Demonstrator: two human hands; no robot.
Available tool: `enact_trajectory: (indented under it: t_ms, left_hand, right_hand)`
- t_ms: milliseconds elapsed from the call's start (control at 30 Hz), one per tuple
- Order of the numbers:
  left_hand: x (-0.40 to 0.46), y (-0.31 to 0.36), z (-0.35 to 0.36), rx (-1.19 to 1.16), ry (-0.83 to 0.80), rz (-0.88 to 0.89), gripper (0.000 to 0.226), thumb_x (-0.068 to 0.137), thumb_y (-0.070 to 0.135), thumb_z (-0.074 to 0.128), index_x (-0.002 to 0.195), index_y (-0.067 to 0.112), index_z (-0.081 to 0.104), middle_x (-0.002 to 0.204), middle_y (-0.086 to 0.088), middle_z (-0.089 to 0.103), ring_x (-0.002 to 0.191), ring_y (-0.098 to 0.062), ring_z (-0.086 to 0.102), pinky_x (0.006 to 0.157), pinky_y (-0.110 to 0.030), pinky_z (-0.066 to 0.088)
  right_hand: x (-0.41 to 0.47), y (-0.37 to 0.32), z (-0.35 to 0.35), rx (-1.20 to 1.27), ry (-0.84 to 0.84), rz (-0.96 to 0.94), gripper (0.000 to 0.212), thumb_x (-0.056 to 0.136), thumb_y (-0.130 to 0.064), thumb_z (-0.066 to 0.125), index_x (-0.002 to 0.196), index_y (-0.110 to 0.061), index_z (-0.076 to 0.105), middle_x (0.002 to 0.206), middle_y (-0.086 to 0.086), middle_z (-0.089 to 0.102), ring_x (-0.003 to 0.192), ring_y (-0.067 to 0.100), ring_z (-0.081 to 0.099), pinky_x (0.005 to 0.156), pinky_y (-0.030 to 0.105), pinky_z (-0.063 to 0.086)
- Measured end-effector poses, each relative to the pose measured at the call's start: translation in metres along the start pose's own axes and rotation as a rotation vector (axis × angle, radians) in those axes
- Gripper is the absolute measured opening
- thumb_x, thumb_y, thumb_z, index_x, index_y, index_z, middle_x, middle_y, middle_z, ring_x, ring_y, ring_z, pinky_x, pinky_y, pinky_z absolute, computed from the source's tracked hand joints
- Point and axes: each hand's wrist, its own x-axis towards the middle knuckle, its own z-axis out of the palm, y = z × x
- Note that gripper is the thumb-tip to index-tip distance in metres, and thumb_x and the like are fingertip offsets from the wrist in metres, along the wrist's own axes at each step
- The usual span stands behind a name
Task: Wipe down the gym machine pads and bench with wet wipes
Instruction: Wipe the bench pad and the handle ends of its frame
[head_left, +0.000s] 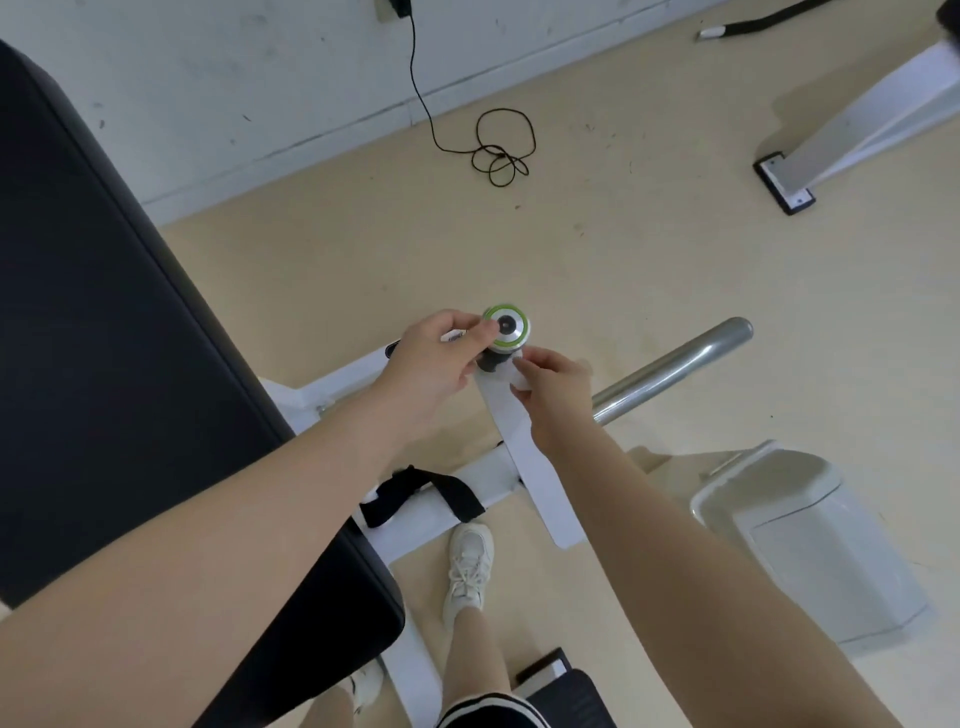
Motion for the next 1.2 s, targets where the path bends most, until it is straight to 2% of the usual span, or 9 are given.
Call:
enact_trajectory:
  t_ms: [200, 300, 367, 533, 733, 833, 900, 1000, 1200]
  left_hand:
    - [0.0, 0.002, -0.001, 0.03, 0.001, -0.018, 0.008, 0.087, 0.03, 0.062, 0.09, 0.022, 0.061, 0.088, 0.0, 0.063, 0.084, -0.016, 0.06, 0.093, -0.036, 0.047]
    - [0.003, 0.002, -0.005, 0.054, -0.02, -0.012, 0.007, 0.087, 0.029, 0.063, 0.088, 0.022, 0.062, 0.084, 0.003, 0.066, 0.08, -0.013, 0.063, 0.093, -0.035, 0.047]
    - [0.007, 0.002, -0.009, 0.077, -0.039, -0.003, 0.007, 0.086, 0.03, 0.064, 0.089, 0.023, 0.064, 0.085, 0.003, 0.069, 0.081, -0.013, 0.064, 0.093, -0.034, 0.047]
    - [0.014, -0.001, -0.012, 0.092, -0.045, 0.006, 0.012, 0.084, 0.031, 0.066, 0.092, 0.022, 0.068, 0.088, 0.003, 0.072, 0.083, -0.012, 0.068, 0.092, -0.031, 0.048]
    - [0.011, 0.003, -0.01, 0.082, -0.045, 0.021, 0.006, 0.084, 0.027, 0.066, 0.087, 0.022, 0.065, 0.084, 0.001, 0.068, 0.078, -0.013, 0.065, 0.092, -0.034, 0.047]
    - [0.01, 0.004, -0.01, 0.086, -0.057, 0.01, 0.005, 0.085, 0.026, 0.065, 0.088, 0.023, 0.062, 0.083, 0.001, 0.067, 0.077, -0.013, 0.063, 0.09, -0.033, 0.045]
    - [0.011, 0.004, -0.011, 0.095, -0.071, 0.019, 0.005, 0.085, 0.026, 0.065, 0.089, 0.022, 0.063, 0.083, 0.002, 0.067, 0.076, -0.011, 0.063, 0.087, -0.031, 0.044]
    - [0.01, 0.003, -0.012, 0.091, -0.077, 0.039, 0.002, 0.086, 0.026, 0.065, 0.086, 0.024, 0.064, 0.081, 0.004, 0.067, 0.073, -0.008, 0.063, 0.083, -0.026, 0.043]
    - [0.009, -0.009, -0.009, 0.081, -0.048, 0.099, 0.007, 0.088, 0.032, 0.06, 0.083, 0.029, 0.064, 0.087, 0.008, 0.068, 0.083, -0.006, 0.066, 0.081, -0.021, 0.045]
  right_hand:
    - [-0.019, -0.033, -0.032, 0.013, -0.226, -0.185, 0.019, 0.084, 0.002, 0.058, 0.078, -0.013, 0.068, 0.078, 0.006, 0.066, 0.075, 0.02, 0.06, 0.076, 0.034, 0.051]
    - [0.016, -0.039, -0.033, -0.214, -0.075, -0.282, 0.018, 0.079, -0.009, 0.064, 0.072, -0.024, 0.069, 0.073, -0.005, 0.066, 0.075, 0.017, 0.061, 0.083, 0.038, 0.052]
    - [0.04, -0.042, -0.021, -0.334, -0.085, -0.323, 0.011, 0.079, -0.011, 0.064, 0.074, -0.019, 0.069, 0.071, -0.007, 0.065, 0.069, 0.012, 0.058, 0.074, 0.031, 0.049]
    - [0.061, -0.046, 0.007, -0.702, -0.544, -0.331, 0.019, 0.084, 0.008, 0.052, 0.086, -0.006, 0.066, 0.076, 0.004, 0.062, 0.07, 0.014, 0.054, 0.067, 0.025, 0.045]
    - [0.041, -0.083, -0.003, -0.554, -0.805, -0.262, 0.026, 0.091, 0.005, 0.047, 0.077, -0.011, 0.062, 0.06, -0.009, 0.064, 0.058, 0.007, 0.055, 0.059, 0.018, 0.044]
    - [0.026, -0.087, -0.013, -0.166, -0.696, -0.225, 0.029, 0.091, 0.006, 0.045, 0.076, -0.01, 0.065, 0.061, -0.005, 0.062, 0.056, 0.008, 0.054, 0.058, 0.017, 0.044]
    - [0.024, -0.072, -0.02, -0.053, -0.429, -0.201, 0.03, 0.089, 0.006, 0.049, 0.077, -0.01, 0.071, 0.064, -0.001, 0.061, 0.06, 0.011, 0.053, 0.061, 0.021, 0.043]
    - [0.017, -0.021, -0.015, -0.101, -0.026, 0.101, 0.021, 0.089, 0.002, 0.052, 0.107, 0.003, 0.062, 0.072, 0.004, 0.054, 0.062, 0.013, 0.049, 0.057, 0.021, 0.046]
    - [0.003, 0.004, 0.018, 0.424, 0.096, 0.333, 0.028, 0.092, 0.004, 0.046, 0.12, 0.006, 0.05, 0.108, 0.017, 0.051, 0.082, 0.021, 0.053, 0.054, 0.019, 0.048]
